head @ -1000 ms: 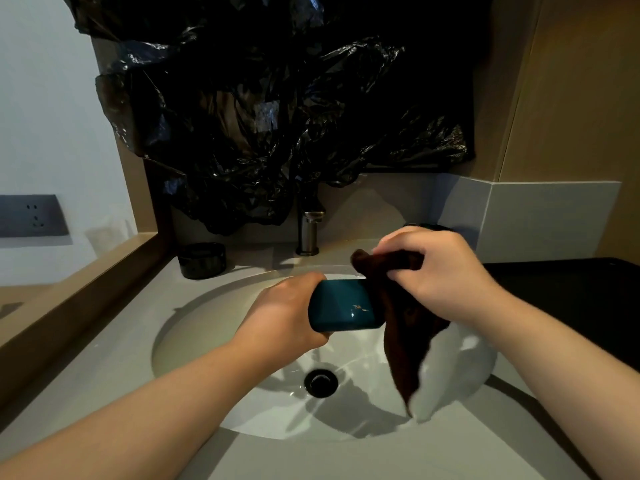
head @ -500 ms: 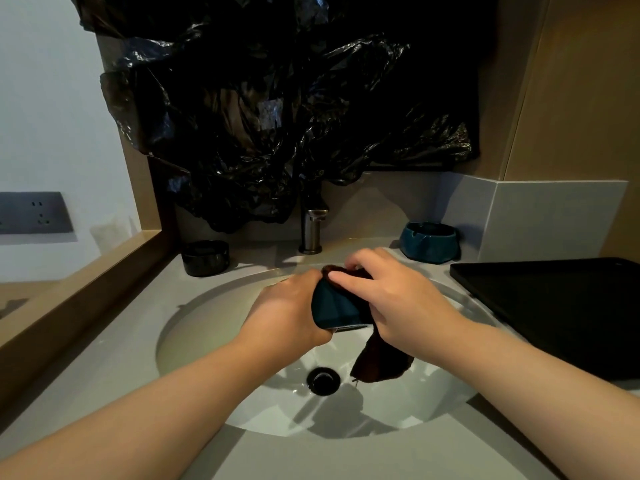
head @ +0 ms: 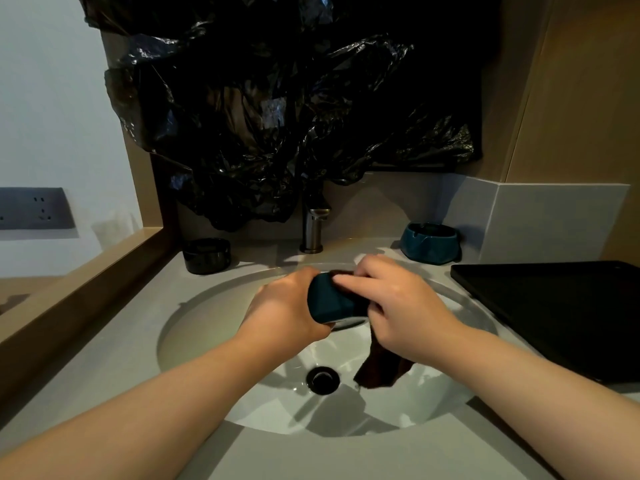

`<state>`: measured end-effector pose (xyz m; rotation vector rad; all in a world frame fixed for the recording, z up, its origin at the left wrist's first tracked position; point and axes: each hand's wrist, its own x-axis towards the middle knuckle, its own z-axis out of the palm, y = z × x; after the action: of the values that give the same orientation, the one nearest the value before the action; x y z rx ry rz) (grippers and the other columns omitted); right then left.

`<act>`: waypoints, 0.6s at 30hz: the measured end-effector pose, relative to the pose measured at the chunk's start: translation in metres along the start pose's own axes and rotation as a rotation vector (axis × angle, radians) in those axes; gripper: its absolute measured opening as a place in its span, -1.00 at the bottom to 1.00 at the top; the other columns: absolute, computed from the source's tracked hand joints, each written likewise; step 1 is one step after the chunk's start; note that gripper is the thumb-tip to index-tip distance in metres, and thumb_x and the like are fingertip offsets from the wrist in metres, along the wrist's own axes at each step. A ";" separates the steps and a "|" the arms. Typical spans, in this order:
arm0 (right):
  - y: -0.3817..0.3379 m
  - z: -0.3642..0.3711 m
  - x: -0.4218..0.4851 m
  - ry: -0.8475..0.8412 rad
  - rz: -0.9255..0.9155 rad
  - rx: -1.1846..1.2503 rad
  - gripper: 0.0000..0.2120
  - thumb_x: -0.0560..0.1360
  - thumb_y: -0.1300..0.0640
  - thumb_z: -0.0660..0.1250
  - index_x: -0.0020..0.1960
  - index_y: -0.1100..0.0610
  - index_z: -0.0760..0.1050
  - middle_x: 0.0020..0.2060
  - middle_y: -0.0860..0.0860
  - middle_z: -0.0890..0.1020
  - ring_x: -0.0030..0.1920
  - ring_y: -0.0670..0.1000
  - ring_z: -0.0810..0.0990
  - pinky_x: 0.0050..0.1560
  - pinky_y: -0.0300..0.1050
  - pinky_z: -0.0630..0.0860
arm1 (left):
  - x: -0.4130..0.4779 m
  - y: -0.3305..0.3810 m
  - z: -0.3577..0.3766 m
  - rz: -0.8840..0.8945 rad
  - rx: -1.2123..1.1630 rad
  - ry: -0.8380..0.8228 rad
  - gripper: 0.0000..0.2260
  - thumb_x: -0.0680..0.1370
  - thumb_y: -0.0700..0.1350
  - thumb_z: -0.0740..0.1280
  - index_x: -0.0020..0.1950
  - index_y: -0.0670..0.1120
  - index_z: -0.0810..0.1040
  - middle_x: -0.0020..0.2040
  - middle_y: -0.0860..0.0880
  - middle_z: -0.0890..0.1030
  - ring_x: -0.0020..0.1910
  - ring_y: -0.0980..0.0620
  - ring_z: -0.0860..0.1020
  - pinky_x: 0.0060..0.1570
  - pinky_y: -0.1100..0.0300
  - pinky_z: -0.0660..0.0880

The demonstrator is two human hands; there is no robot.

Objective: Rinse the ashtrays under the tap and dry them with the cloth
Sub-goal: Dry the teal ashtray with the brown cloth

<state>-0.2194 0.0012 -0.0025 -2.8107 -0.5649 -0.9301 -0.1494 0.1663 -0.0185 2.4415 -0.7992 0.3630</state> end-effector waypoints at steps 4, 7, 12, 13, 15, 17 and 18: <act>-0.008 0.004 0.000 -0.008 -0.016 0.072 -0.65 0.50 0.07 0.19 0.22 0.03 0.57 -0.17 -0.07 0.46 -0.18 -0.08 0.42 -0.32 -0.20 0.46 | 0.000 0.001 0.001 -0.008 0.013 -0.003 -0.53 0.37 0.06 0.48 0.22 0.14 0.39 -0.05 0.15 0.52 -0.05 0.08 0.51 -0.08 0.23 0.50; 0.007 0.004 0.000 0.120 0.204 0.220 -0.72 0.55 0.06 0.24 0.22 0.03 0.58 -0.17 -0.06 0.49 -0.12 -0.05 0.48 -0.12 -0.01 0.51 | 0.001 0.000 0.000 -0.026 -0.028 0.003 -0.47 0.36 0.05 0.51 0.26 0.12 0.39 0.02 0.14 0.53 0.00 0.08 0.51 0.00 0.20 0.52; -0.008 0.005 -0.003 0.061 0.013 0.178 -0.75 0.50 0.18 0.31 0.15 0.10 0.61 -0.18 -0.06 0.50 -0.15 -0.06 0.47 -0.21 -0.13 0.51 | 0.003 -0.001 0.001 -0.059 -0.053 -0.001 -0.47 0.35 0.09 0.50 0.25 0.11 0.38 -0.01 0.12 0.52 -0.02 0.07 0.49 -0.04 0.19 0.51; -0.012 0.006 -0.002 0.024 -0.033 0.152 -0.76 0.49 0.17 0.31 0.13 0.09 0.62 -0.18 -0.07 0.49 -0.17 -0.07 0.45 -0.24 -0.17 0.49 | 0.003 -0.001 0.001 -0.078 -0.060 -0.004 -0.48 0.35 0.11 0.49 0.23 0.12 0.37 -0.04 0.12 0.51 -0.03 0.06 0.49 -0.07 0.19 0.49; -0.010 0.008 -0.001 0.019 -0.040 0.152 -0.74 0.49 0.18 0.30 0.14 0.07 0.62 -0.18 -0.09 0.46 -0.17 -0.09 0.43 -0.22 -0.25 0.45 | 0.004 -0.002 0.001 -0.109 -0.093 0.000 -0.49 0.34 0.11 0.50 0.20 0.16 0.37 -0.06 0.14 0.51 -0.03 0.06 0.49 -0.08 0.21 0.47; 0.000 0.008 -0.002 0.111 0.040 0.241 -0.72 0.50 0.22 0.30 0.18 0.09 0.60 -0.17 -0.09 0.46 -0.14 -0.11 0.45 -0.13 -0.33 0.42 | 0.004 -0.004 -0.001 -0.118 -0.160 0.025 -0.51 0.32 0.07 0.53 0.14 0.18 0.38 -0.10 0.18 0.51 -0.04 0.08 0.50 -0.09 0.25 0.47; 0.004 0.008 -0.003 0.168 0.112 0.297 -0.72 0.52 0.25 0.30 0.20 0.11 0.59 -0.17 -0.08 0.47 -0.12 -0.13 0.46 -0.09 -0.37 0.41 | 0.004 -0.004 -0.002 -0.116 -0.200 0.043 -0.52 0.31 0.04 0.55 0.10 0.19 0.37 -0.12 0.20 0.49 -0.04 0.10 0.50 -0.10 0.28 0.46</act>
<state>-0.2155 -0.0016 -0.0101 -2.4474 -0.4739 -0.9600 -0.1439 0.1681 -0.0171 2.2736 -0.6400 0.2763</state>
